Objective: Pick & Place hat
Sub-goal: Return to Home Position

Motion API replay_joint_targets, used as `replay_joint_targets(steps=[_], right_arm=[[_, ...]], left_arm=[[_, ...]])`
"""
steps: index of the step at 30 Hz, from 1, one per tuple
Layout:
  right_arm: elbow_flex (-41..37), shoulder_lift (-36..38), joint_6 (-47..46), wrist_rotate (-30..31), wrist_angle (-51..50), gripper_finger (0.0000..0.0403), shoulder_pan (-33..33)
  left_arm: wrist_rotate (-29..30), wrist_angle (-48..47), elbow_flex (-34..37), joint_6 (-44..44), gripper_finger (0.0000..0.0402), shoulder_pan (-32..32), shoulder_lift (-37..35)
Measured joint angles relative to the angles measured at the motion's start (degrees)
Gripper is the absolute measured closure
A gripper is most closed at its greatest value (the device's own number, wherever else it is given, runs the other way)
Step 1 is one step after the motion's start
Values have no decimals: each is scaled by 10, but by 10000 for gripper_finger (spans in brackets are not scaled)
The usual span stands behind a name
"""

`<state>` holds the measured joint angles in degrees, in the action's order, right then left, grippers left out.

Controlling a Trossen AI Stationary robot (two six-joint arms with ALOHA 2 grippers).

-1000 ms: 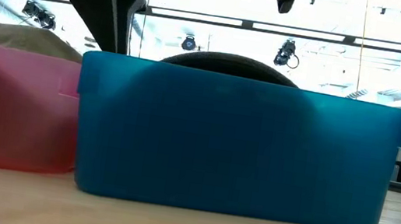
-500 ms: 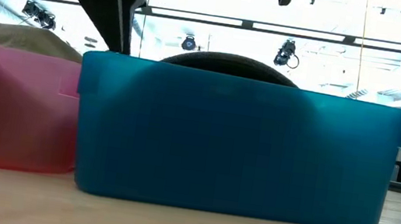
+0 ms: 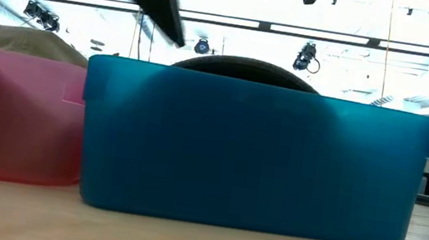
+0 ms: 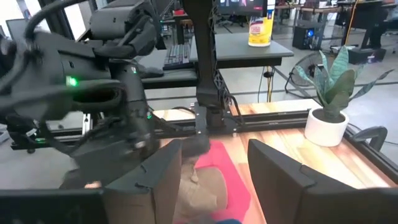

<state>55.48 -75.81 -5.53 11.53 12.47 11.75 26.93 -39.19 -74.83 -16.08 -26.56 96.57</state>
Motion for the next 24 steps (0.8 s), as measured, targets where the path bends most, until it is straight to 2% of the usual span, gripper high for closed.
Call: replay_joint_targets(steps=[4,7,13,17,21,24], right_arm=[[0,0,12,0,-4,214,1],[0,0,15,0,-7,214,0],[-4,0,12,-26,-9,214,6],[-48,11,4,-40,38,214,18],[-118,57,16,-35,110,214,20],[-161,111,36,-32,127,214,20]], left_arm=[[-84,103,17,75,252,21,0],[-134,144,20,109,252,40,0],[-162,163,21,105,252,63,0],[-164,165,21,108,252,68,0],[-158,165,22,108,252,79,0],[-156,167,22,112,252,93,0]])
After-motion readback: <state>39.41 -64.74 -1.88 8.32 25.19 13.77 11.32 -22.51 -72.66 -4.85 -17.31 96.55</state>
